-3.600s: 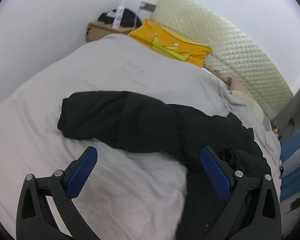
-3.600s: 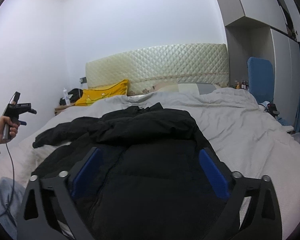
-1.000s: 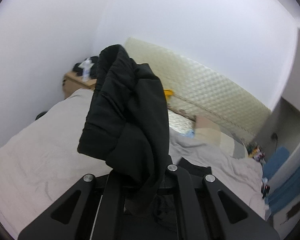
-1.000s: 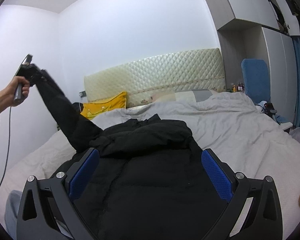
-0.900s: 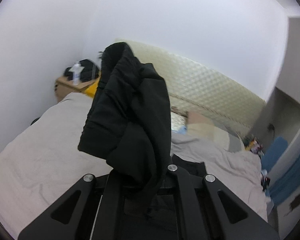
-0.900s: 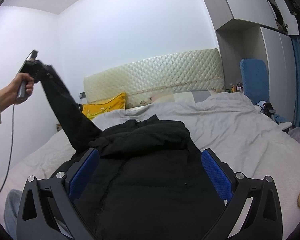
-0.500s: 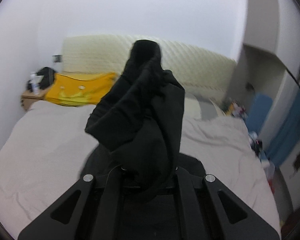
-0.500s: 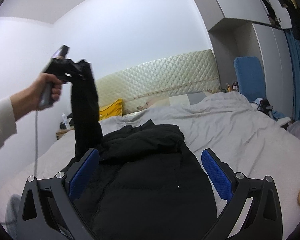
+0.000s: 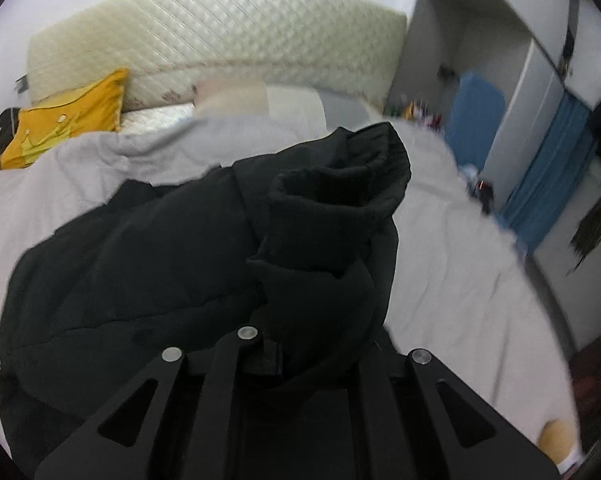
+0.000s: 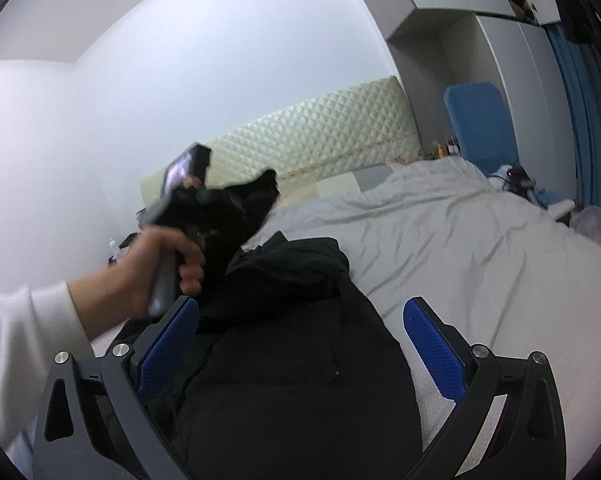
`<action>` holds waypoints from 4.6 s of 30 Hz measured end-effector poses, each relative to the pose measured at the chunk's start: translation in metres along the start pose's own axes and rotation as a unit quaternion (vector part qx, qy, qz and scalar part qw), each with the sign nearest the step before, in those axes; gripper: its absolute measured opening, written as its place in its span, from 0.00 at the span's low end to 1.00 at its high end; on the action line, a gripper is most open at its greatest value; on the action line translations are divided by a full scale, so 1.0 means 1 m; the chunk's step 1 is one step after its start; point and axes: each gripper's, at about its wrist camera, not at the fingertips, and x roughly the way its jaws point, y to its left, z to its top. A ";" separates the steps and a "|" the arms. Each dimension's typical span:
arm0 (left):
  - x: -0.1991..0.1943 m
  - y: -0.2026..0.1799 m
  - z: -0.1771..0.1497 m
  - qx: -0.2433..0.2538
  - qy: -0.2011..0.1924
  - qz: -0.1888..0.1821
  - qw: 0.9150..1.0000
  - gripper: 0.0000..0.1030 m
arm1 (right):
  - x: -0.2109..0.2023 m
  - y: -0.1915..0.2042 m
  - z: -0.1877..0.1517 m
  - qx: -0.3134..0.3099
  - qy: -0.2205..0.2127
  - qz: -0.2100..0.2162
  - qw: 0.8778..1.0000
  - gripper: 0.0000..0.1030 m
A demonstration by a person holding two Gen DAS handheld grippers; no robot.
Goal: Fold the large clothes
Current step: 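Lay the sleeve on the jacket and open the left gripper, then grasp the jacket hem with both grippers side by side, then lift the hem with both grippers and fold it toward the collar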
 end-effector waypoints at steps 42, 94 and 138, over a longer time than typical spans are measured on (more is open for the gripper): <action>-0.069 0.161 -0.031 -0.031 -0.084 0.067 0.994 0.87 | 0.188 0.086 0.071 -0.118 0.045 0.075 0.989 1.00; -0.254 0.153 -0.010 -0.063 -0.150 0.092 0.982 0.91 | 0.138 0.170 0.152 -0.140 0.030 0.066 0.987 0.98; -0.123 0.295 -0.264 -0.339 0.238 -0.028 0.910 0.91 | 0.112 -0.117 -0.050 0.208 0.390 -0.005 0.897 0.87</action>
